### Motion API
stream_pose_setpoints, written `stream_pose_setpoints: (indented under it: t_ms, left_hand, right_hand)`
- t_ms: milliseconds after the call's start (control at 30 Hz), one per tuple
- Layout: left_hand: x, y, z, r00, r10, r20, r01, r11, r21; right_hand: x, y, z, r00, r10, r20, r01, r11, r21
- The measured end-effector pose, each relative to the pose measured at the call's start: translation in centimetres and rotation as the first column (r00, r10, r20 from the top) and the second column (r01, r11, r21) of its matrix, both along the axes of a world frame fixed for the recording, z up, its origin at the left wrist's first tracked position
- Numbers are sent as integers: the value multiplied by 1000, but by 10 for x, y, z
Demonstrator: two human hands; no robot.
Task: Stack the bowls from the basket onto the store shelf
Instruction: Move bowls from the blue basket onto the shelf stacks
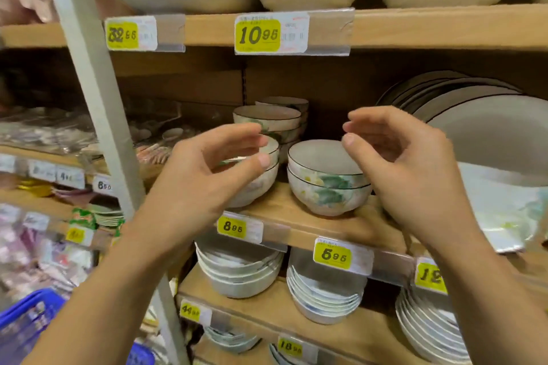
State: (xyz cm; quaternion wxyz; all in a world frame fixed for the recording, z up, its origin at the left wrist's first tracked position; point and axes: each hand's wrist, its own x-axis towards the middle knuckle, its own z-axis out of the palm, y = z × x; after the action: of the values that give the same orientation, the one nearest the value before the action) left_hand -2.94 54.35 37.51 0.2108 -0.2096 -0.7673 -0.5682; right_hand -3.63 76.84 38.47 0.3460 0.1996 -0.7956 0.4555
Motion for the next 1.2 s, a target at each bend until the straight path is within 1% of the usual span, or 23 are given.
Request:
stream_pose_setpoints:
  t_ms: [67, 133, 167, 233, 300, 367, 433, 533, 600, 700, 767, 867, 933, 1033, 1100, 1200]
  left_hand:
    - [20, -13, -19, 1000, 20, 9, -21, 990, 141]
    - [39, -30, -40, 998, 23, 59, -36, 973, 230]
    - [47, -40, -51, 995, 29, 95, -54, 962, 267]
    - [64, -66, -73, 982, 64, 176, -124, 927, 353]
    - [83, -98, -97, 957, 132, 257, -234, 874, 426]
    - [101, -136, -122, 916, 199, 348, -345, 834, 431]
    - [119, -178, -148, 854, 249, 456, -437, 819, 371]
    - [144, -239, -190, 735, 351, 580, -545, 815, 197]
    - [158, -274, -217, 655, 403, 639, -611, 780, 135]
    - [172, -318, -252, 550, 427, 718, -667, 742, 70]
    - [178, -342, -273, 487, 449, 749, -679, 735, 1]
    - [176, -372, -296, 429, 472, 770, -663, 744, -87]
    - [168, -389, -310, 396, 493, 775, -636, 756, -156]
    - [148, -410, -334, 348, 521, 779, -568, 778, -268]
    - [133, -422, -348, 316, 538, 781, -521, 787, -331]
    - [105, -435, -362, 288, 575, 765, -405, 798, -447]
  right_hand:
    - [13, -17, -20, 994, 107, -22, -109, 975, -192]
    - [25, -40, -42, 977, 215, 0, -204, 927, -316]
    - [30, -53, -53, 965, 262, 27, -237, 907, -349]
    - [39, -82, -76, 940, 325, 105, -268, 892, -365]
    - [44, -114, -100, 916, 353, 192, -268, 892, -364]
    - [49, -147, -125, 881, 366, 301, -251, 899, -358]
    - [55, -184, -151, 822, 388, 416, -255, 905, -341]
    - [61, -240, -198, 726, 400, 560, -290, 916, -277]
    - [64, -275, -233, 645, 378, 664, -316, 923, -219]
    - [67, -322, -282, 514, 340, 788, -373, 916, -152]
    - [68, -350, -311, 464, 288, 838, -417, 905, -81]
    - [65, -386, -347, 434, 180, 883, -454, 890, 42]
    - [57, -408, -368, 400, 118, 909, -497, 861, 107]
    - [42, -438, -400, 347, 41, 937, -549, 819, 167]
    - [31, -457, -423, 338, -16, 941, -557, 803, 214]
    - [18, -483, -453, 324, -106, 940, -626, 721, 297]
